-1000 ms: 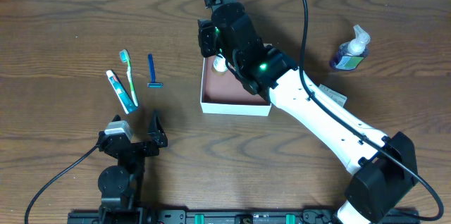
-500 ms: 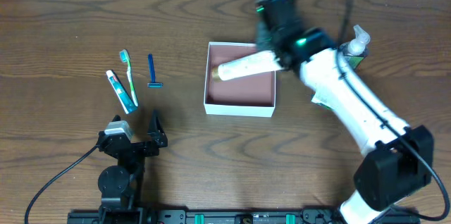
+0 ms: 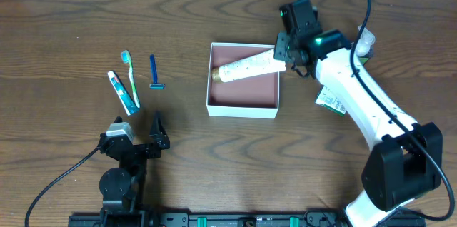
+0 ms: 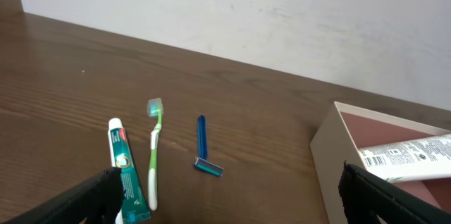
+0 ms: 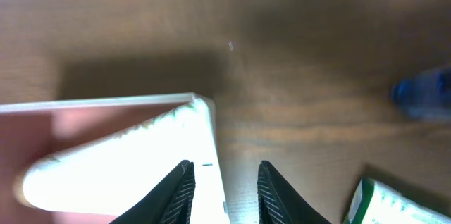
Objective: Pack container
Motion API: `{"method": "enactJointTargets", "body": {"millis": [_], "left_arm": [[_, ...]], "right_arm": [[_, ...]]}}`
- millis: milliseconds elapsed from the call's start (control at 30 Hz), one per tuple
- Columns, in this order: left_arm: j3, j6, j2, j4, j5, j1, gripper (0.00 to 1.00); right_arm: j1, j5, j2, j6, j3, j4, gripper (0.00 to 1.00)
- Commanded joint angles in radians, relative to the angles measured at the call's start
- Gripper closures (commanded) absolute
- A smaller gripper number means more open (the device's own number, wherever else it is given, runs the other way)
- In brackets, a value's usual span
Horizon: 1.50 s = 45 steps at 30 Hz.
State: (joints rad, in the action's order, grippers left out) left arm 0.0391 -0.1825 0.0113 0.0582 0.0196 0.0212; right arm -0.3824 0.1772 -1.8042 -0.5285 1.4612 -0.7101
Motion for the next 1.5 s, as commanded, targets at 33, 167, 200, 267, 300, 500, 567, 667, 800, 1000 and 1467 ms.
{"method": "enactJointTargets", "body": {"millis": [33,167,200,267,300,500,567,667,800,1000,1467], "left_arm": [[-0.035,0.014,0.0,0.013,-0.005,-0.005,0.02],[-0.035,0.014,0.0,0.013,-0.004,-0.005,0.02],[-0.035,0.014,0.0,0.013,-0.004,-0.005,0.02],[-0.035,0.014,0.0,0.013,-0.004,-0.005,0.02],[-0.035,0.014,0.0,0.013,-0.004,-0.005,0.02],[-0.035,0.014,0.0,0.013,-0.004,-0.005,0.02],[-0.035,0.014,0.0,0.013,-0.004,-0.005,0.02],[-0.035,0.014,0.0,0.013,-0.004,-0.005,0.02],[-0.035,0.014,0.0,0.013,-0.004,-0.005,0.02],[-0.035,0.014,0.0,0.013,-0.004,-0.005,0.02],[-0.035,0.014,0.0,0.013,-0.004,-0.005,0.02]], "right_arm": [[0.011,-0.053,-0.016,0.0,-0.061,0.061,0.69],[0.011,-0.081,-0.016,0.04,-0.098,0.134,0.69],[0.011,-0.081,-0.016,0.04,-0.104,0.144,0.7],[0.011,-0.081,-0.016,0.047,-0.121,0.17,0.69],[0.011,-0.081,-0.016,0.052,-0.129,0.183,0.69],[0.011,-0.08,-0.016,0.077,-0.163,0.226,0.69],[0.011,-0.081,-0.016,0.081,-0.175,0.244,0.69],[0.011,-0.082,-0.016,0.081,-0.198,0.277,0.69],[0.012,-0.101,-0.016,0.081,-0.23,0.312,0.69],[0.015,-0.127,-0.016,0.085,-0.234,0.335,0.85],[0.016,-0.16,-0.004,0.119,-0.229,0.361,0.99]]}}
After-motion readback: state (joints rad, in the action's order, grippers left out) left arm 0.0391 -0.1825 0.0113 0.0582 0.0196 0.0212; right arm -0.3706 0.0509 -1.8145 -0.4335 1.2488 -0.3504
